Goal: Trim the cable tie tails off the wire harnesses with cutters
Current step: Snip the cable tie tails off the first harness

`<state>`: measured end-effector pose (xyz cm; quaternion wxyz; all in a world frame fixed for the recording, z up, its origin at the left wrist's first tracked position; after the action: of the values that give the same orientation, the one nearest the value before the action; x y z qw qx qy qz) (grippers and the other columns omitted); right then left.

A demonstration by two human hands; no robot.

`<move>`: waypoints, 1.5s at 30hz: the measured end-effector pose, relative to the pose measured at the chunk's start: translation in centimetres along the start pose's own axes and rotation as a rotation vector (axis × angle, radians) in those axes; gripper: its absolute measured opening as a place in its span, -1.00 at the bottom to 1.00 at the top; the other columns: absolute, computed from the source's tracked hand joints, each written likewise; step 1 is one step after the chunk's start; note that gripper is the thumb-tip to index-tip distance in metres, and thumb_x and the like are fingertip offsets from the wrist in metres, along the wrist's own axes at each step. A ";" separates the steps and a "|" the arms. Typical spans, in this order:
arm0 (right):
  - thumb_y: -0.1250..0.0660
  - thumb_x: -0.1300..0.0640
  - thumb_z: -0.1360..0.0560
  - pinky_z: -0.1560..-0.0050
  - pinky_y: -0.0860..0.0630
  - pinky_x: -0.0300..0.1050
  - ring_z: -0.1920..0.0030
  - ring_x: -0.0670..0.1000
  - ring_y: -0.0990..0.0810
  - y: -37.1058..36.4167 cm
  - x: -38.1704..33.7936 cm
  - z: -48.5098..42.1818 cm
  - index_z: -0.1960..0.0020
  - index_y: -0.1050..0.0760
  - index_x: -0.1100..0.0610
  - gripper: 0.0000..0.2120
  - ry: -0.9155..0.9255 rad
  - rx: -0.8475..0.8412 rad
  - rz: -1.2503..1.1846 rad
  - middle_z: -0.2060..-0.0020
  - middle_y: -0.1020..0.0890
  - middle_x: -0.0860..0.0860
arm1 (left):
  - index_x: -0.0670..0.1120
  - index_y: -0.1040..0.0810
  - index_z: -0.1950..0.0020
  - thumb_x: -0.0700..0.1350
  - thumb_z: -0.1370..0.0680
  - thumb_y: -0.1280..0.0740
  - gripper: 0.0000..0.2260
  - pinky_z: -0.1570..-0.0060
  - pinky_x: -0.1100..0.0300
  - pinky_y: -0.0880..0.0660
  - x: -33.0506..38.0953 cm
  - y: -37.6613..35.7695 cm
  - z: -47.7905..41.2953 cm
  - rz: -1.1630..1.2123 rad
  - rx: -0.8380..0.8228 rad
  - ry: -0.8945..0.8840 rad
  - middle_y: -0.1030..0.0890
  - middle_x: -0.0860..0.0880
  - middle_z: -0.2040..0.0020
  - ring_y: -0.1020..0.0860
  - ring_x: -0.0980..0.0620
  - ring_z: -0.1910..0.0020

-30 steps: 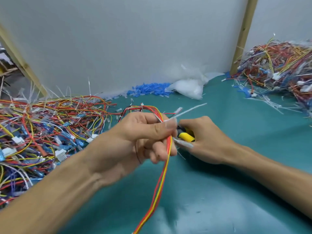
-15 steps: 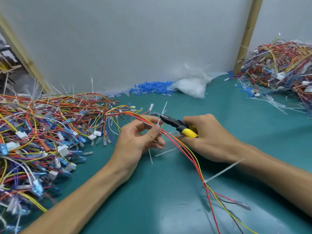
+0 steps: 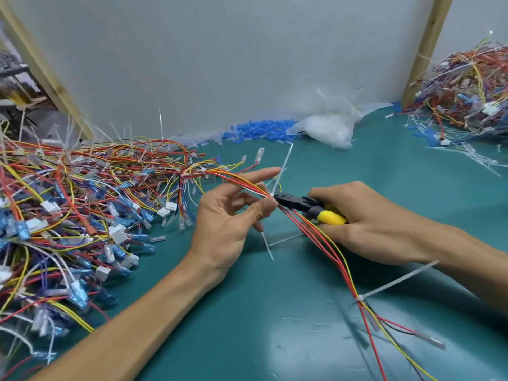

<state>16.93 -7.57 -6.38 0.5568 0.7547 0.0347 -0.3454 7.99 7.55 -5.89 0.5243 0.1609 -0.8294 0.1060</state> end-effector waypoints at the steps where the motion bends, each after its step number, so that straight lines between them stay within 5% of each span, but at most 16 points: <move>1: -0.40 0.07 -0.61 0.27 -0.38 0.08 0.29 0.09 -0.36 -0.1 0.0 0.0 0.19 -0.42 0.05 -0.75 0.000 -0.012 -0.013 0.34 -0.49 0.07 | 0.07 -0.73 -0.20 -0.17 -0.46 -0.53 -0.68 0.36 0.20 -0.50 0.0 -0.1 0.0 0.006 -0.012 0.001 -0.63 0.08 0.15 -0.50 0.04 0.23; 7: -0.47 0.01 -0.58 0.31 -0.35 -0.13 0.34 -0.05 -0.35 0.4 -0.8 0.3 0.18 -0.49 -0.01 -0.78 0.035 -0.061 -0.065 0.36 -0.52 -0.04 | 0.04 -0.69 -0.27 -0.18 -0.44 -0.54 -0.59 0.36 0.23 -0.47 0.3 -0.7 0.1 -0.049 -0.064 -0.038 -0.53 -0.02 0.06 -0.45 0.06 0.20; 13: -0.31 -0.14 -0.48 0.30 -0.40 0.12 0.33 0.09 -0.34 0.7 -1.9 0.8 0.19 -0.45 0.11 -0.69 0.045 -0.127 0.063 0.37 -0.46 0.10 | 0.04 -0.70 -0.20 -0.15 -0.43 -0.56 -0.65 0.42 0.20 -0.43 0.6 -0.4 0.2 -0.088 -0.033 -0.065 -0.56 0.10 0.08 -0.45 0.07 0.25; 16: -0.31 -0.23 -0.47 0.27 -0.44 0.13 0.32 0.11 -0.40 1.9 -1.7 0.8 0.17 -0.50 0.11 -0.62 0.013 -0.054 0.078 0.37 -0.52 0.08 | 0.15 -0.71 -0.21 -0.15 -0.43 -0.56 -0.62 0.44 0.22 -0.43 0.8 -0.4 0.1 -0.090 -0.017 -0.083 -0.55 0.02 0.12 -0.44 0.06 0.20; 22: -0.35 -0.20 -0.51 0.26 -0.45 0.10 0.32 0.11 -0.44 4.6 -1.1 0.8 0.13 -0.54 0.09 -0.66 -0.004 0.175 0.038 0.36 -0.55 0.04 | 0.02 -0.67 -0.28 -0.08 -0.41 -0.56 -0.57 0.44 0.17 -0.41 1.1 -0.1 0.2 -0.094 0.030 -0.088 -0.50 -0.10 0.11 -0.42 0.03 0.21; 26: -0.32 -0.20 -0.47 0.28 -0.46 0.13 0.32 0.05 -0.46 3.6 -1.6 0.9 0.16 -0.48 0.06 -0.69 -0.001 0.179 0.083 0.35 -0.56 0.00 | 0.05 -0.66 -0.27 -0.06 -0.38 -0.57 -0.55 0.49 -0.11 -0.35 1.4 0.0 0.3 -0.105 0.077 -0.093 -0.49 -0.16 0.10 -0.39 -0.06 0.23; 29: -0.32 -0.15 -0.45 0.21 -0.46 0.02 0.26 0.02 -0.47 3.7 -1.9 0.9 0.14 -0.49 0.07 -0.72 0.010 0.220 0.089 0.30 -0.56 -0.01 | 0.12 -0.69 -0.14 -0.10 -0.38 -0.57 -0.66 0.47 -0.17 -0.34 1.3 0.1 0.3 -0.133 0.092 -0.080 -0.54 0.05 0.12 -0.38 -0.30 0.20; 31: -0.35 -0.12 -0.45 0.26 -0.38 -0.12 0.24 0.01 -0.45 4.2 -2.2 1.1 0.13 -0.47 0.06 -0.76 0.031 0.255 0.104 0.31 -0.51 -0.04 | 0.14 -0.69 -0.03 -0.10 -0.39 -0.57 -0.74 0.44 -0.06 -0.38 1.4 0.0 0.3 -0.148 0.096 -0.074 -0.59 0.15 0.09 -0.41 -0.20 0.24; 37: -0.38 -0.09 -0.44 0.38 -0.34 0.01 0.38 0.06 -0.32 3.7 -2.9 1.3 0.21 -0.45 0.05 -0.77 0.070 0.190 0.136 0.43 -0.41 0.06 | 0.06 -0.65 -0.31 -0.01 -0.39 -0.57 -0.52 0.46 -0.20 -0.36 2.1 0.0 0.5 -0.265 0.136 -0.109 -0.47 -0.23 0.09 -0.39 -0.31 0.21; 41: -0.36 -0.04 -0.48 0.37 -0.38 0.19 0.36 0.13 -0.37 2.6 -3.4 1.3 0.22 -0.43 0.06 -0.79 0.086 0.135 0.165 0.44 -0.43 0.09 | 0.09 -0.64 -0.30 -0.01 -0.38 -0.57 -0.52 0.49 -0.19 -0.34 2.3 0.0 0.6 -0.272 0.138 -0.131 -0.49 0.07 0.12 -0.33 -0.35 0.24; 45: -0.39 0.06 -0.52 0.39 -0.35 0.13 0.39 0.11 -0.33 2.3 -3.5 1.4 0.24 -0.42 0.09 -0.78 0.084 0.119 0.147 0.46 -0.40 0.09 | 0.16 -0.63 -0.29 -0.02 -0.37 -0.57 -0.52 0.48 -0.21 -0.36 2.3 0.1 0.5 -0.273 0.157 -0.123 -0.48 0.11 0.13 -0.35 -0.33 0.26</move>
<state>14.62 -8.45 -2.71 0.5329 0.8006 -0.0180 -0.2734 6.63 7.14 -4.04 0.4677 0.3189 -0.8196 0.0880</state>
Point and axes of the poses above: each hand's wrist, its own z-axis away from the middle knuckle, its own y-axis out of the back of the hand, x = y × z, the point moved 9 cm from there along -z, towards the middle knuckle
